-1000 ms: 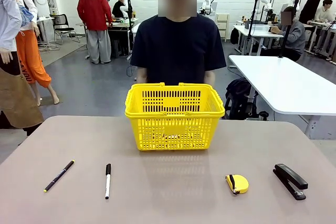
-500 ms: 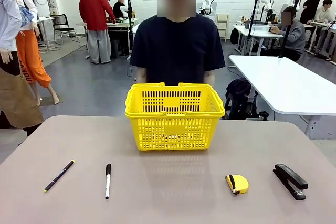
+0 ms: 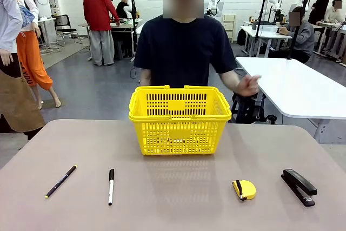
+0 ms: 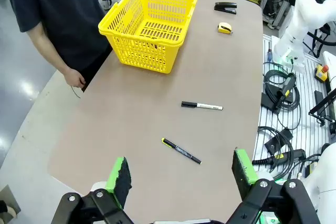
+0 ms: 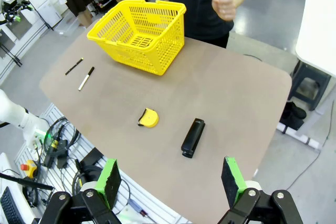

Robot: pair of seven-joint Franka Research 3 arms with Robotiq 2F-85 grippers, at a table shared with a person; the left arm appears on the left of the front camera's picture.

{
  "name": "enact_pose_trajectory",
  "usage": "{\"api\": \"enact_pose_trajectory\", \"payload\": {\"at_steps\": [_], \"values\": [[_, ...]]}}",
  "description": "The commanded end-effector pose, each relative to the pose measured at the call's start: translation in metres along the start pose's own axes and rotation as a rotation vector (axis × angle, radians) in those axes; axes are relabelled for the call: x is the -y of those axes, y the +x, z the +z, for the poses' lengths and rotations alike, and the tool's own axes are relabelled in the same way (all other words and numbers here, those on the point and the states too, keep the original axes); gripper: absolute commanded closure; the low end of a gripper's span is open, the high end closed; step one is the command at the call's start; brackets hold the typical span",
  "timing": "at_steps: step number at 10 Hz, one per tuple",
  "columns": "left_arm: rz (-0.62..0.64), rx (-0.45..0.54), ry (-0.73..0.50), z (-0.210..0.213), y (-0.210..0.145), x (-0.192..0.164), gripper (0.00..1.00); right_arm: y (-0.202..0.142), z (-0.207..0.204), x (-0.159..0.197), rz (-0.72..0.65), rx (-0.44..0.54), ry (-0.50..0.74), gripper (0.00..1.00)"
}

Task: Place the items the person wants into the basket.
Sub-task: Pick up the item the person points to and place it in the Market Basket.

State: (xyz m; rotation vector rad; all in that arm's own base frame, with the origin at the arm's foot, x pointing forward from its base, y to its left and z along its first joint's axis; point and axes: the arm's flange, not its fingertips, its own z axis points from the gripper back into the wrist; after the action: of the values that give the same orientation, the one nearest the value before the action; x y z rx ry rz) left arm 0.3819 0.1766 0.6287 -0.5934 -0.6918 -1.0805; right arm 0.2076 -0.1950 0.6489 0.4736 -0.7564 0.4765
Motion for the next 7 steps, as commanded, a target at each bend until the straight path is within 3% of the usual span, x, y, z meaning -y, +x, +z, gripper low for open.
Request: {"api": "enact_pose_trajectory", "payload": {"at_steps": [1,7], "values": [[-0.022,0.013,-0.007,0.0024,0.0003,-0.0002,0.00,0.0006,-0.0043,0.0005,0.012,0.021,0.009,0.00],[-0.022,0.013,-0.007,0.0024,0.0003,-0.0002,0.00,0.0006,-0.0043,0.0005,0.012,0.021,0.009,0.00]]}}
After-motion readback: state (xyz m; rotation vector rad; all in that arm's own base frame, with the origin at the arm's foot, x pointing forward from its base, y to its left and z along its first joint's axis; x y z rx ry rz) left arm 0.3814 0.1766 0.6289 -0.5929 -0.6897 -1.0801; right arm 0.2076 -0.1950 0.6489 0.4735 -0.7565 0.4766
